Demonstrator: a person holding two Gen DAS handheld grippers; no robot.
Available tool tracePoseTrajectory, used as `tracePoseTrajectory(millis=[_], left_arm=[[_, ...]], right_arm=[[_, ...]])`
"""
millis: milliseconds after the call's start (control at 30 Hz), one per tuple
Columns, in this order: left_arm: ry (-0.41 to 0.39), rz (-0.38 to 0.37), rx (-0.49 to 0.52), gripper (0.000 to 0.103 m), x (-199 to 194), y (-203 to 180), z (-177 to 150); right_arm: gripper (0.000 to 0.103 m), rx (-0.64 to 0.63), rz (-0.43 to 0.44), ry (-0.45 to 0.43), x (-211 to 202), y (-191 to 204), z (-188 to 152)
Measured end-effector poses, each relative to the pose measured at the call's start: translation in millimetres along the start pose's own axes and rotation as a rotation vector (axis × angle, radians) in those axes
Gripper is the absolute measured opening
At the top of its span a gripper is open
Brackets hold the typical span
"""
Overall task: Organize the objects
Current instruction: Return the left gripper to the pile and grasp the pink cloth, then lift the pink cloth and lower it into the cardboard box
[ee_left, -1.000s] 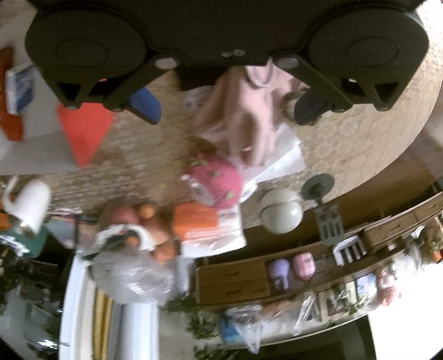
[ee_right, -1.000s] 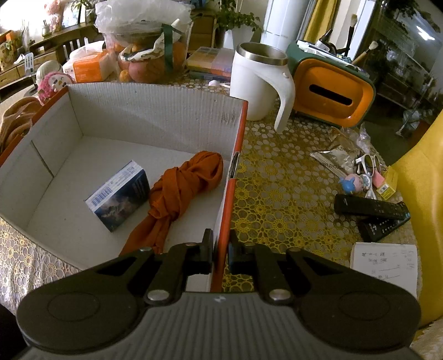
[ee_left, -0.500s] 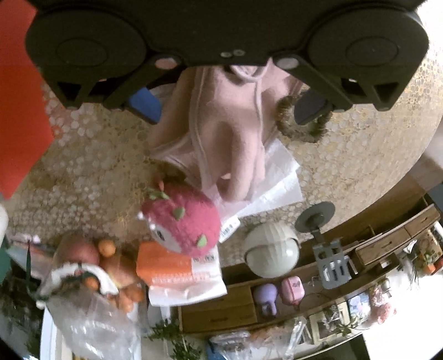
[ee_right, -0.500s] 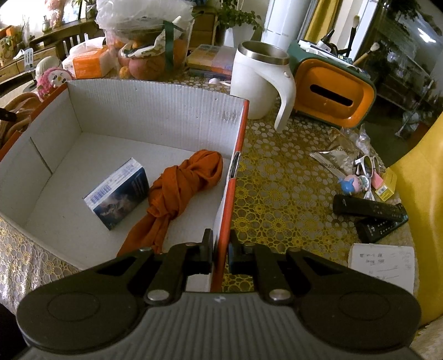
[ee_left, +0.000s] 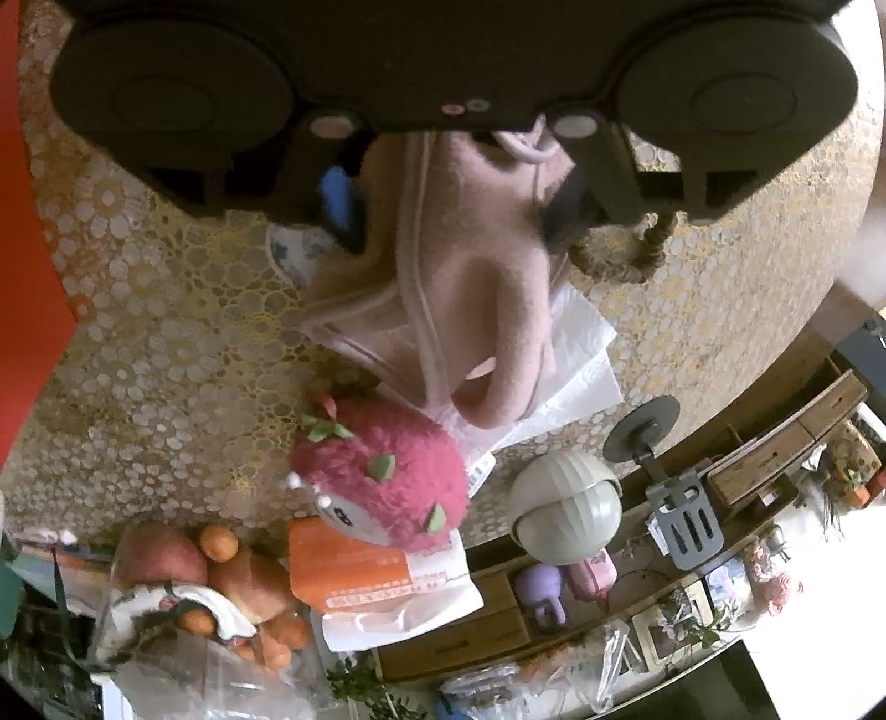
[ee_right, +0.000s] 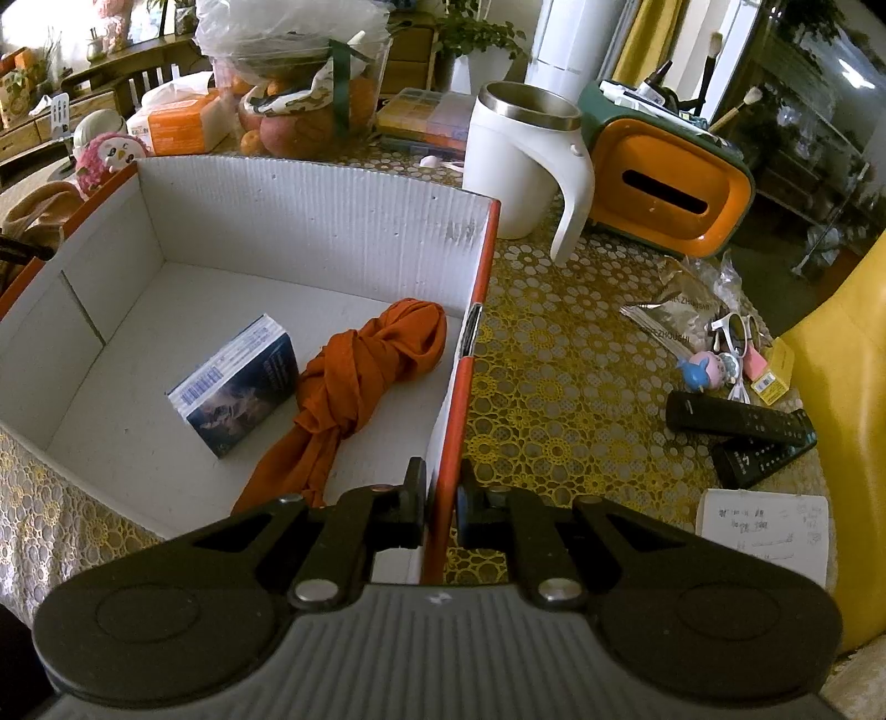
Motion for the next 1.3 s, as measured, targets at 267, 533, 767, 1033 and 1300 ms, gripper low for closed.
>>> tracePoseTrajectory(millis=[267, 533, 767, 1033, 1300], left_arm=[[-0.010, -0.028, -0.048, 0.022, -20, 15, 11], [-0.078, -0.075, -0.088, 0.018, -75, 35, 27], [-0.151, -0.131, -0.064, 0.015, -130, 33, 39], [-0.231, -0.175, -0.045, 0.012, -180, 22, 56], [-0.336, -0.230, 0.060, 0.012, -243, -7, 86]], right_arm=[[0.010, 0.001, -0.004, 0.000, -4, -12, -8], [0.010, 0.001, -0.006, 0.001, -3, -9, -6], [0.010, 0.000, -0.008, 0.000, -5, -14, -9], [0.010, -0.005, -0.011, 0.000, -8, -20, -13], [0.010, -0.006, -0.013, 0.000, -9, -24, -16]])
Point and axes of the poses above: each gripper's, at about its wrist camera, not at the fingertips, and x roughly the way its jaws point, y to its left, z to its top, the point moved 3 cm from there along x, roughly the way its jaws point, and after that the axes turned 3 degrees about -y, right-handed, at the moved point
